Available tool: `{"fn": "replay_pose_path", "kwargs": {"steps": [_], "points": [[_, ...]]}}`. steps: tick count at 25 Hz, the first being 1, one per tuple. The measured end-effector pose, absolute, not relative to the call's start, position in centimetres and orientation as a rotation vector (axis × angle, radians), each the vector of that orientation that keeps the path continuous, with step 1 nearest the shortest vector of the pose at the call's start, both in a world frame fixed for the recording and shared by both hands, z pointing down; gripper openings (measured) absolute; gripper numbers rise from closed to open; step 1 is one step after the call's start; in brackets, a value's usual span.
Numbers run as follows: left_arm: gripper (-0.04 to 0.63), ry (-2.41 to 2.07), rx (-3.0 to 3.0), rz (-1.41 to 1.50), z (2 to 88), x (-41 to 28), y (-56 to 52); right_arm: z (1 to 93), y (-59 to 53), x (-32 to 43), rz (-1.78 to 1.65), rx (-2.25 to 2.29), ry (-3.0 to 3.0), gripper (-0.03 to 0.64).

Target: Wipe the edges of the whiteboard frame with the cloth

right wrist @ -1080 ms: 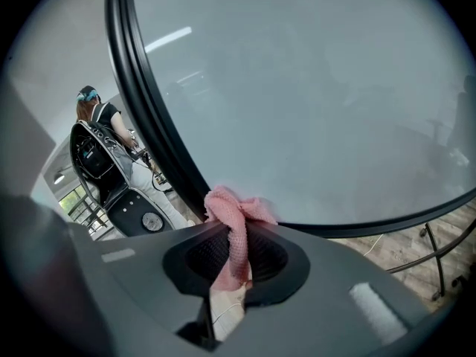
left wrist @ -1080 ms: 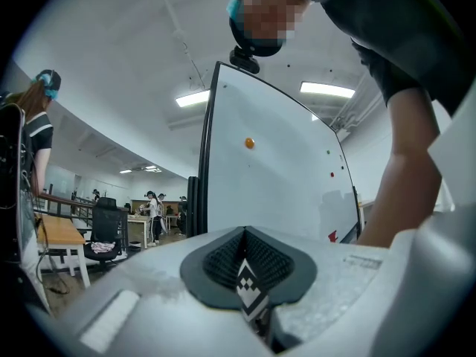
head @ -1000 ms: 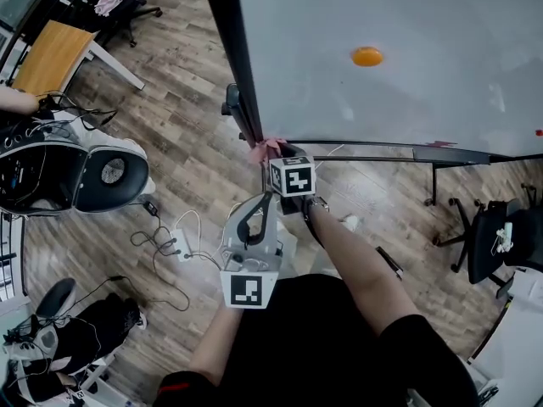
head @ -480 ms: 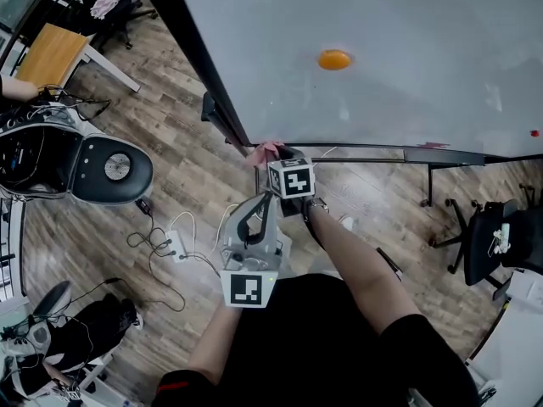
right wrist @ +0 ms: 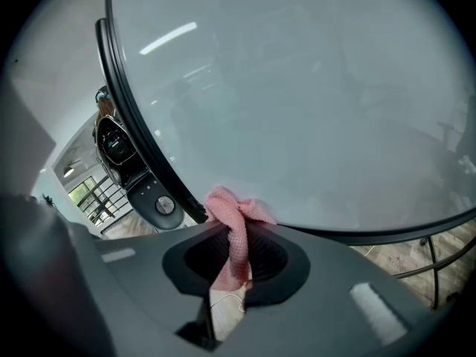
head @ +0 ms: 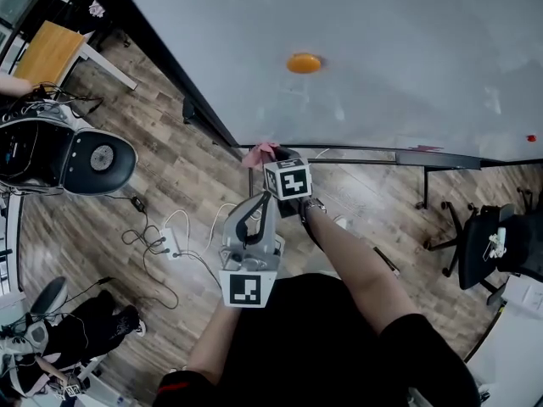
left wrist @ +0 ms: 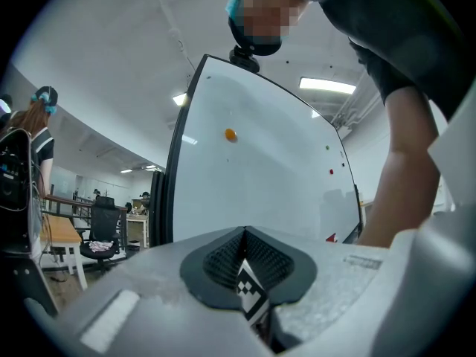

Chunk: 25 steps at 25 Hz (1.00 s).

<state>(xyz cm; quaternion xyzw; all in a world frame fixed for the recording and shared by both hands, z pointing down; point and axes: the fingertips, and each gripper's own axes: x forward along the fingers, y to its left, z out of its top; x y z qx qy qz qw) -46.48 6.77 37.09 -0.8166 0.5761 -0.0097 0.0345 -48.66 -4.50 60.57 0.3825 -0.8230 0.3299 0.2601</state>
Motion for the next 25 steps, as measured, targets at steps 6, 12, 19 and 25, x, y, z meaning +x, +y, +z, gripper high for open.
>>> {"fn": "replay_pose_path", "kwargs": {"steps": [6,12,19,25], "points": [[0.000,1.784,-2.510,-0.038,37.2,-45.2,6.2,60.6,-5.0,-47.5,0.891,1.015,-2.228,0.054],[0.000,1.805,-2.492,-0.038,37.3,-44.0,6.3,60.6,-4.9,-46.3,0.889,1.001,-2.236,0.054],[0.000,1.794,-2.498,-0.046,37.3,-42.7,6.0,60.4,-5.0,-45.3,0.896,0.995,-2.241,0.054],[0.000,1.796,-2.489,-0.055,37.2,-41.1,6.8,60.2,-4.4,-43.6,0.904,1.000,-2.253,0.054]]}}
